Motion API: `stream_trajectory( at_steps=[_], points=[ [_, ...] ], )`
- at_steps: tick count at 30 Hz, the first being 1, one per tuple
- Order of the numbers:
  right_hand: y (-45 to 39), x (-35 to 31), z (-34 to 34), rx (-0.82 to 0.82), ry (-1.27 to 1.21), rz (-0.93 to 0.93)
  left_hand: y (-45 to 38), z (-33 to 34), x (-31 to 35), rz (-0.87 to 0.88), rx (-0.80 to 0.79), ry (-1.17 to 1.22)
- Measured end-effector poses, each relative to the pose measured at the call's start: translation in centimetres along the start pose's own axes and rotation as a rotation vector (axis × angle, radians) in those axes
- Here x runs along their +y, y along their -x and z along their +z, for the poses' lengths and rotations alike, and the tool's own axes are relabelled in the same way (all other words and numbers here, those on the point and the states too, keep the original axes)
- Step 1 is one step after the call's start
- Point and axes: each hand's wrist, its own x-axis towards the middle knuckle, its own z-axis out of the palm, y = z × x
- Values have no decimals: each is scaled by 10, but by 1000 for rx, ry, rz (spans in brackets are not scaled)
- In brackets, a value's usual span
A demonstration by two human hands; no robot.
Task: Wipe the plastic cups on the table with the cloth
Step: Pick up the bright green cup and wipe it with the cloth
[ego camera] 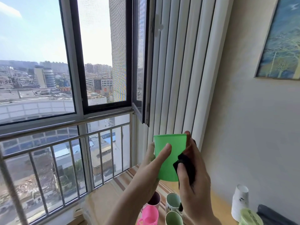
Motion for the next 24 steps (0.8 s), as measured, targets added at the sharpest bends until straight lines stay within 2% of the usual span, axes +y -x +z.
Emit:
stream_trajectory(
  at_steps=[3, 6, 11, 15, 18, 21, 24],
  points=[
    [8, -1, 8, 58, 56, 6, -4, 1, -1, -8, 29, -50],
    [13, -3, 15, 99, 173, -73, -6, 6, -3, 41, 108, -104],
    [33, -6, 1, 33, 339, -253, -14, -2, -1, 37, 176, 139],
    [7, -1, -23, 135, 321, -190, -12, -10, -1, 11, 146, 65],
    [-15, 2, -22, 69, 232, -97, -9, 0, -4, -29, 110, 107],
    [-10, 2, -11, 20, 94, 44, -11, 10, -7, 53, 72, 42],
    [0, 4, -9, 20, 125, 52, -13, 11, -8, 101, 109, 8]
  ],
)
